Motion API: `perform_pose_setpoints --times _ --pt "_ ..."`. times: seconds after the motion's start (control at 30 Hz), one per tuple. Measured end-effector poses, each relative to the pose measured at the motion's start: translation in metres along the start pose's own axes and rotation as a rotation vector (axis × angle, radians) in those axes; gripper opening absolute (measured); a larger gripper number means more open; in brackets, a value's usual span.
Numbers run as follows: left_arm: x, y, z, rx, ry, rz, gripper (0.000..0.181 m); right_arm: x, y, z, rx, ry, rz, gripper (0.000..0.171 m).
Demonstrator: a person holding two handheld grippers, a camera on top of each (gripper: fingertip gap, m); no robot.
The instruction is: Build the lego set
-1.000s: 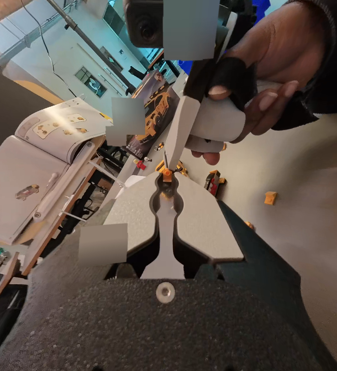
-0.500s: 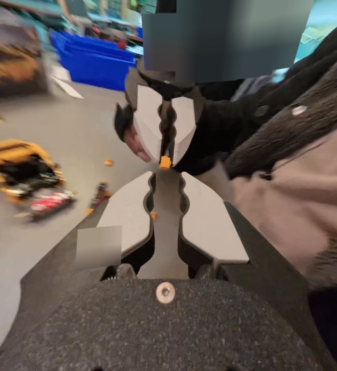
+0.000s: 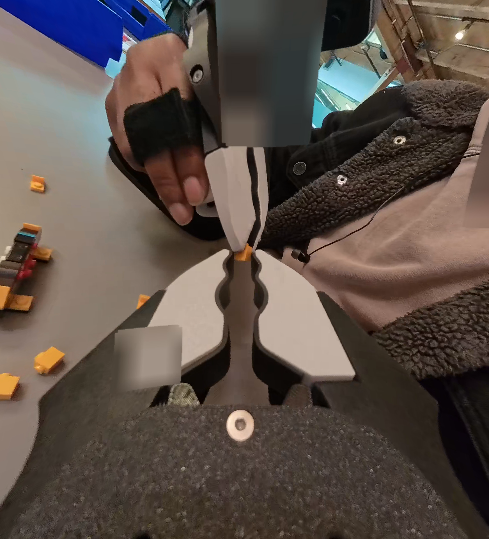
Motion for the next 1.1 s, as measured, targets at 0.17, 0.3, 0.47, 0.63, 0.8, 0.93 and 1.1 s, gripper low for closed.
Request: perform_pose_setpoints --times 0.17,0.3,0.47,0.63,0.8,0.93,1.1 --pt "0.001 -0.001 0.0 0.019 0.007 -0.001 0.01 -0.001 0.002 0.007 0.029 -0.072 0.006 0.01" --pt "0.011 -0.005 0.004 0.005 0.058 0.108 0.01 0.008 0.011 0.009 -0.067 -0.087 -0.108 0.02" --pt "0.03 -0.013 0.007 -0.005 0.143 0.316 0.009 0.002 0.013 -0.022 -0.291 -0.244 -0.173 0.018" --pt "0.035 -0.013 0.008 -0.047 0.145 0.402 0.009 -0.021 0.01 -0.043 -0.478 -0.404 -0.158 0.016" --pt "0.035 -0.012 0.007 -0.074 0.127 0.427 0.009 -0.032 0.012 -0.046 -0.511 -0.471 -0.126 0.014" --pt "0.035 -0.011 0.008 -0.089 0.119 0.437 0.009 -0.036 0.013 -0.046 -0.517 -0.484 -0.124 0.008" --pt "0.034 -0.008 0.009 -0.125 0.1 0.466 0.009 -0.03 0.015 -0.046 -0.545 -0.415 -0.134 0.008"
Point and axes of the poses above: each gripper's, where its closed fingertips meet, x back along the fingers, z out of its top, y = z × x across the jaws, the point moved 10 cm from there along x, back along the fingers, and after that the axes turned 11 degrees about -x, right-handed, at the moved point
